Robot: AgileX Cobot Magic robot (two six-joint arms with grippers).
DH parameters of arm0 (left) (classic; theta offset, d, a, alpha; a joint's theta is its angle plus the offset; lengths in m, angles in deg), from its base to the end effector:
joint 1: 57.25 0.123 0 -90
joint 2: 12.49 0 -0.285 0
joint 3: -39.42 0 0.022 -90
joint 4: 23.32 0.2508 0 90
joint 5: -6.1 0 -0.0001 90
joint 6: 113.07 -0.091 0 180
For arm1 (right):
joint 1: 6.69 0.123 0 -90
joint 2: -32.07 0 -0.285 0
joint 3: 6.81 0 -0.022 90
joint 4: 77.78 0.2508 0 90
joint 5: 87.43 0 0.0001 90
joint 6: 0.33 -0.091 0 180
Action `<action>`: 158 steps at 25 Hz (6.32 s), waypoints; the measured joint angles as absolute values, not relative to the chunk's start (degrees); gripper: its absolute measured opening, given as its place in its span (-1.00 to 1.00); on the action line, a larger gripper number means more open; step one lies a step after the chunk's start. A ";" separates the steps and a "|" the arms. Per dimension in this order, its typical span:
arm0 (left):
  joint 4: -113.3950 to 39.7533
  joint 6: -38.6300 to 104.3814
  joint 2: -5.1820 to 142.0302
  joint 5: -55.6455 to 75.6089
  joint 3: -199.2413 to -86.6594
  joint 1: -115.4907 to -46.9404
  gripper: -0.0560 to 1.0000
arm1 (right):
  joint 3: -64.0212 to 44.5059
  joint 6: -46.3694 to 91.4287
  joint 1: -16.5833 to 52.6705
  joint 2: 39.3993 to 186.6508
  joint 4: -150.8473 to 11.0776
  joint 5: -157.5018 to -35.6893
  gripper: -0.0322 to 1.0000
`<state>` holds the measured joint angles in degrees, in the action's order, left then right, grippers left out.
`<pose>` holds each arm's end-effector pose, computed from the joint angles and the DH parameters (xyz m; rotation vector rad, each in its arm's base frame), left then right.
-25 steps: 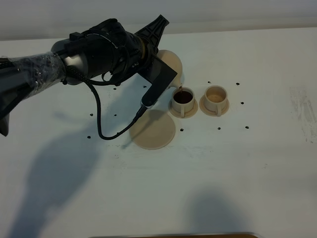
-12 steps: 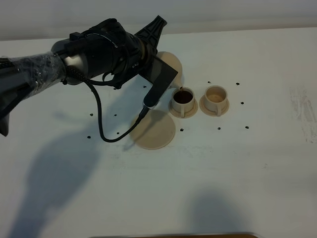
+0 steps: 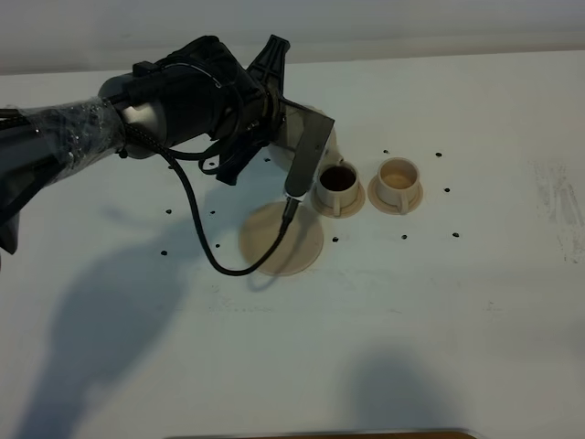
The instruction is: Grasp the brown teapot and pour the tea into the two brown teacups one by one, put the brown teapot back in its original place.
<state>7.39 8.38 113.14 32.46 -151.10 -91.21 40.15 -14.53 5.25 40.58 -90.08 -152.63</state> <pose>0.3943 -0.2406 0.2020 2.1167 1.3353 0.6808 -0.0067 -0.0194 0.2805 0.0631 2.0853 0.0176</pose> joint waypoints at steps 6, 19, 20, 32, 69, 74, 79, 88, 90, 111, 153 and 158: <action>4.32 12.41 110.32 35.57 -151.10 -91.21 -0.59 | 40.15 -14.53 5.25 40.58 -90.08 -152.63 -0.10; -6.15 28.26 109.33 43.50 -151.10 -87.36 -0.59 | 40.15 -14.53 5.25 40.58 -90.08 -152.63 -0.10; -6.69 29.43 109.33 43.58 -151.10 -86.98 -0.59 | 40.15 -14.53 5.25 40.58 -90.08 -152.63 -0.10; -11.46 35.45 112.56 43.92 -151.10 -85.63 -0.59 | 40.15 -14.53 5.25 40.58 -90.08 -152.63 -0.10; -8.86 24.19 111.89 40.75 -157.82 -85.39 -0.59 | 40.15 -14.53 5.25 40.58 -90.08 -152.63 -0.10; -9.58 19.92 114.26 40.17 -161.83 -86.09 -0.59 | 40.15 -14.53 5.25 40.58 -90.08 -152.63 -0.10; -11.32 17.45 118.66 40.10 -166.34 -88.24 -0.59 | 40.15 -14.53 5.25 40.58 -90.08 -152.63 -0.10; -12.01 11.86 121.65 39.82 -171.05 -91.18 -0.59 | 40.15 -14.53 5.25 40.58 -90.08 -152.63 -0.10; -11.95 10.21 121.67 39.77 -171.05 -91.28 -0.59 | 40.15 -14.53 5.25 40.58 -90.08 -152.63 -0.10; -11.78 -2.84 124.58 36.40 -171.09 -92.72 -0.59 | 40.15 -14.53 5.25 40.58 -90.08 -152.63 -0.10; -14.89 -30.17 124.58 32.51 -171.09 -91.41 -0.59 | 40.15 -14.53 5.25 40.58 -90.08 -152.63 -0.10; -14.89 -32.95 124.58 32.26 -171.09 -91.41 -0.59 | 40.15 -14.53 5.25 40.58 -90.08 -152.63 -0.10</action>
<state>-14.89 -32.95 124.58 32.26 -171.09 -91.41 40.15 -14.53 5.25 40.58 -90.08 -152.63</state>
